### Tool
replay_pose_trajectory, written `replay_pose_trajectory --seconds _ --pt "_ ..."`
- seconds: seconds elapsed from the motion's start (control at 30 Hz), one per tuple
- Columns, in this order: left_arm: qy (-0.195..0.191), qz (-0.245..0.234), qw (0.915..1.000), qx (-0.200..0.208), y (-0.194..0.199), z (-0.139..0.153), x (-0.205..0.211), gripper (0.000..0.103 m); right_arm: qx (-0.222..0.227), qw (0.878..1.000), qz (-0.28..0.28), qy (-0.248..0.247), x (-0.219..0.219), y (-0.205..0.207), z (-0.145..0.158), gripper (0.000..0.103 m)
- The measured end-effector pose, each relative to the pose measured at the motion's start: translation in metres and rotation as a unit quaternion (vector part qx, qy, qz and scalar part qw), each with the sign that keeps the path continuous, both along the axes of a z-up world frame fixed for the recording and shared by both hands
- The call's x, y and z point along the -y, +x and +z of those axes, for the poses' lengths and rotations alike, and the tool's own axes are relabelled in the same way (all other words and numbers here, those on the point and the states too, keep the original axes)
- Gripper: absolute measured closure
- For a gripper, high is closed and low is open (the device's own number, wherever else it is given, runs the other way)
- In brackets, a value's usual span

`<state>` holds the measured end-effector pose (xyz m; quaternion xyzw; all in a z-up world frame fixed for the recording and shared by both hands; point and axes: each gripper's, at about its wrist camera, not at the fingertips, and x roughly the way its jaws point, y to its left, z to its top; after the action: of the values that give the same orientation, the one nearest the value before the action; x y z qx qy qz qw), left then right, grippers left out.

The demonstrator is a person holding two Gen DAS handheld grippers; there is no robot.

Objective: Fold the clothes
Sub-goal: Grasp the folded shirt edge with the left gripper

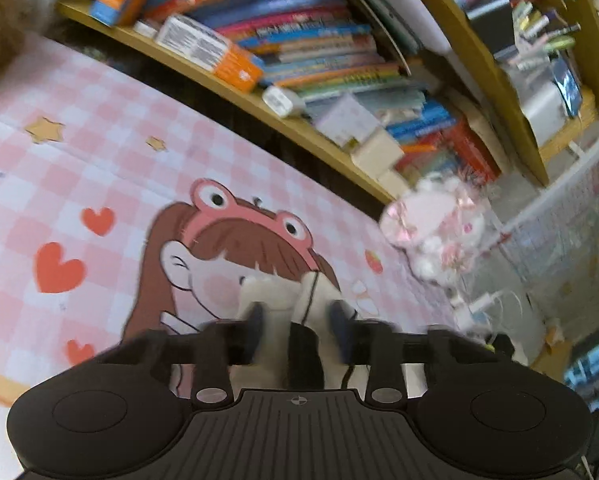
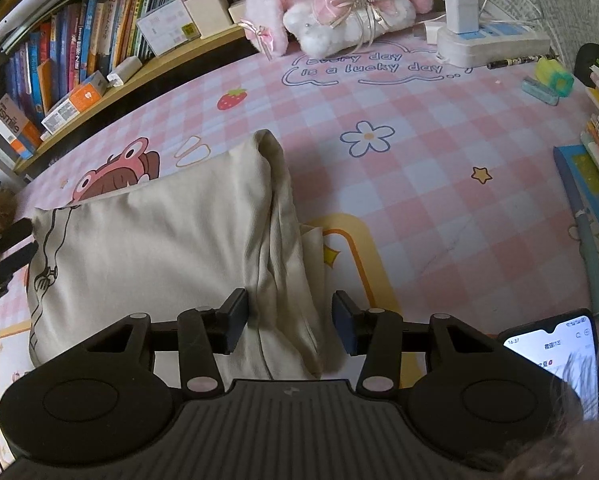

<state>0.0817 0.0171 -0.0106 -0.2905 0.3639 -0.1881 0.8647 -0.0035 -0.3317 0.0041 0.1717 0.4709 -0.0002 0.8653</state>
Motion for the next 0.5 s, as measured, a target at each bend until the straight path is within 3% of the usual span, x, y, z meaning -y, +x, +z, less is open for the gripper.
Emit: replay_pose_trajectory --seconds 0.13,0.37,0.5 --pt "-0.067 0.013 0.9963 0.052 -0.011 0.013 -0.004 0.099 0.0 1.0 0.001 -0.004 -0.001 0.0 0.0 0.06" --pt "0.004 0.099 0.9938 -0.05 0.021 -0.017 -0.02 0.1 0.002 1.0 0.004 -0.011 -0.003 -0.001 0.0 0.059" --pt "0.025 0.116 0.9926 -0.023 0.004 -0.002 -0.029 0.094 0.001 1.0 0.006 -0.013 -0.003 -0.001 0.0 0.059"
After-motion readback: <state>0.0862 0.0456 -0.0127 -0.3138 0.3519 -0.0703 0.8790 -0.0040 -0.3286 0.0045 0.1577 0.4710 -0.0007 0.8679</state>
